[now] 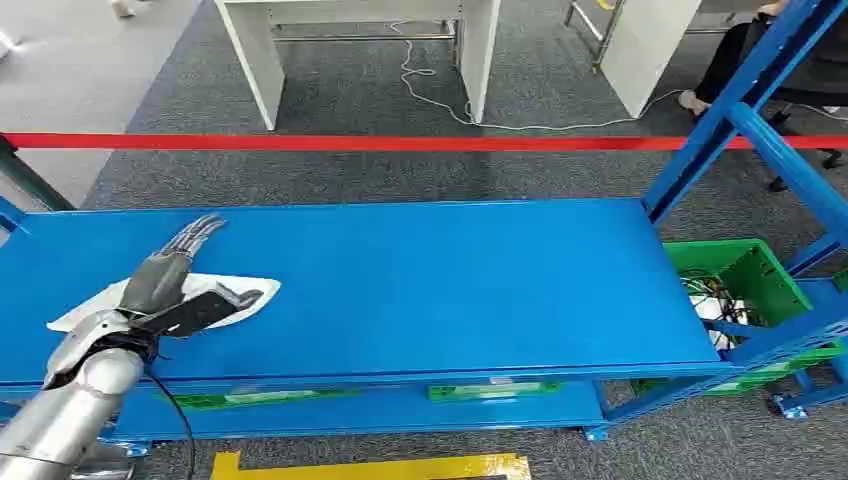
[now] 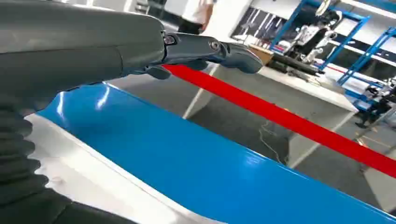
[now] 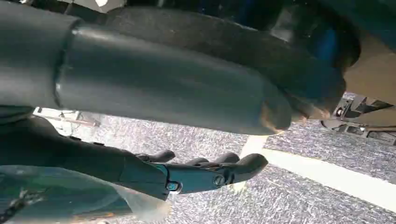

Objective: Take the parts from the cabinet and place them on the table.

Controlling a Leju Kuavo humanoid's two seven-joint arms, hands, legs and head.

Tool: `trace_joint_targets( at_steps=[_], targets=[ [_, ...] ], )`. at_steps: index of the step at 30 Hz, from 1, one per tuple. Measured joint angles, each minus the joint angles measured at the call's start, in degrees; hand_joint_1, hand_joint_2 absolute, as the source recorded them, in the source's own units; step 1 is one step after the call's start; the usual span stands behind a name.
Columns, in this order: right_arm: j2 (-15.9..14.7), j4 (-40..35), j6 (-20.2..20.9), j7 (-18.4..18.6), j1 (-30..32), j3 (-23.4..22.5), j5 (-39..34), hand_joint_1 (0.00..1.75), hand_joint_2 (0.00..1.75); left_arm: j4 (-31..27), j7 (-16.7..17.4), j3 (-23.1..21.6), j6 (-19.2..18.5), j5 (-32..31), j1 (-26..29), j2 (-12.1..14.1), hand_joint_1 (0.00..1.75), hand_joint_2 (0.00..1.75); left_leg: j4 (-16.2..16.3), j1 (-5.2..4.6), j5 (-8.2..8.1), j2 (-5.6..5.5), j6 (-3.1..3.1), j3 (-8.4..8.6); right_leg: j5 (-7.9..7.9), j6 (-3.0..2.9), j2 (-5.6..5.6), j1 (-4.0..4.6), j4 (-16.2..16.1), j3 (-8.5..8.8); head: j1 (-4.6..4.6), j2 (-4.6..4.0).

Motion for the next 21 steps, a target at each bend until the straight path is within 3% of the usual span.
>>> trace_joint_targets(
  at_steps=[6,11,21],
  targets=[
    [0.0,0.0,0.2,0.0,0.0,0.0,0.2,0.0,0.0,0.0,-0.9,1.1,-2.7,3.7,0.1,-0.2,0.0,0.0,0.0,0.0,0.0,0.0,0.0,0.0,0.0,0.0,0.0,0.0,0.0,0.0,0.0,0.0],
    [0.0,0.0,0.9,0.0,0.0,0.0,0.0,0.0,0.0,0.0,-0.9,1.4,-3.0,2.4,0.2,-0.1,0.0,0.0,0.0,0.0,0.0,0.0,0.0,0.0,0.0,0.0,-0.01,0.0,0.0,0.02,0.0,0.0],
    [-0.4,0.0,1.5,-0.1,0.1,-0.5,-0.7,0.0,0.0,-4.1,0.9,1.6,8.5,-12.2,6.6,2.2,0.0,0.0,0.0,0.0,-0.01,0.01,-0.01,-0.02,-0.02,-0.01,0.04,0.0,0.0,-0.02,0.0,0.0]
  ],
)
